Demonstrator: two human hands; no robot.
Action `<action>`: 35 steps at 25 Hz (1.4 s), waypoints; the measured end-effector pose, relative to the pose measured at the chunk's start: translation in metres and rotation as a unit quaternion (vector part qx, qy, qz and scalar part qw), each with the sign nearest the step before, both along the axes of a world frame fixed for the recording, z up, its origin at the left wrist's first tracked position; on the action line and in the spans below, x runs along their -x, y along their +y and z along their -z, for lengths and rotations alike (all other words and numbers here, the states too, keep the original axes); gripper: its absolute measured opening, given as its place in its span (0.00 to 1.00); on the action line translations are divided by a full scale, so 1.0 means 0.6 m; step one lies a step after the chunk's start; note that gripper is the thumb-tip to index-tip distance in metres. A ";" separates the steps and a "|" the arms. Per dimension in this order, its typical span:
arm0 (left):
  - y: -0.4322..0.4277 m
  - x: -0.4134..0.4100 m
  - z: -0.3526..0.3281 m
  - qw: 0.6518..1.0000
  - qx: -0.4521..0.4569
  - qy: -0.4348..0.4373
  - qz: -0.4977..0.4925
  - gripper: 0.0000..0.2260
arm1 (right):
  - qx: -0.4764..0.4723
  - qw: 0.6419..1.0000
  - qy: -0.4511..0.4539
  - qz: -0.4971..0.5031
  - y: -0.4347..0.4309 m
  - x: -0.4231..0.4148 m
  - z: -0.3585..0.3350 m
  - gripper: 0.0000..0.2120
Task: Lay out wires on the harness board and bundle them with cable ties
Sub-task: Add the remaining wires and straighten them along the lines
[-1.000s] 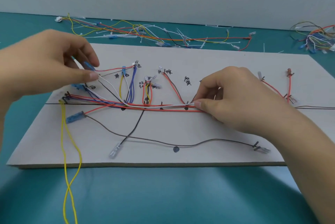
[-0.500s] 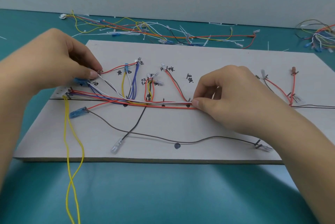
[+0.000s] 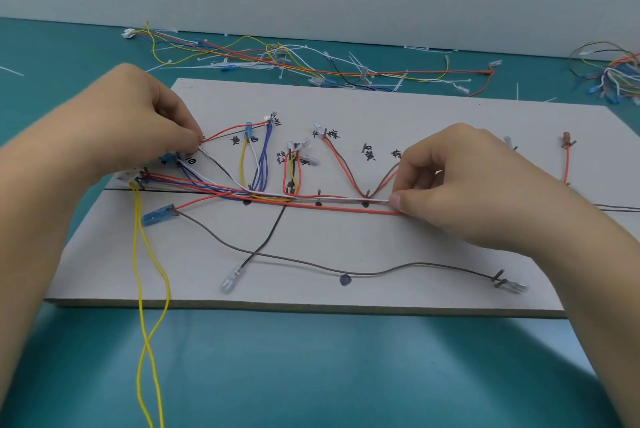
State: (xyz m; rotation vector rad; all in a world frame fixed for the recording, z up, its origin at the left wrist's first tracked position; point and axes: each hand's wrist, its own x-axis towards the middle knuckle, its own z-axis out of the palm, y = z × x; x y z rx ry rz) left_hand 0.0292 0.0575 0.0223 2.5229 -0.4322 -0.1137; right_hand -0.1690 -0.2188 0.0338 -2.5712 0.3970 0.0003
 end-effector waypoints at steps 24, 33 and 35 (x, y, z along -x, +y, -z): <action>-0.056 0.086 -0.008 0.971 0.053 -0.096 0.212 0.15 | -0.025 0.999 0.029 0.019 -0.003 -0.002 -0.007 0.04; -0.097 0.140 0.005 0.955 0.029 -0.072 0.287 0.06 | -0.022 0.997 0.051 0.046 -0.015 0.007 -0.015 0.07; -0.102 0.141 0.009 0.954 0.035 -0.079 0.286 0.06 | -0.011 0.997 0.051 0.048 -0.019 0.006 -0.016 0.08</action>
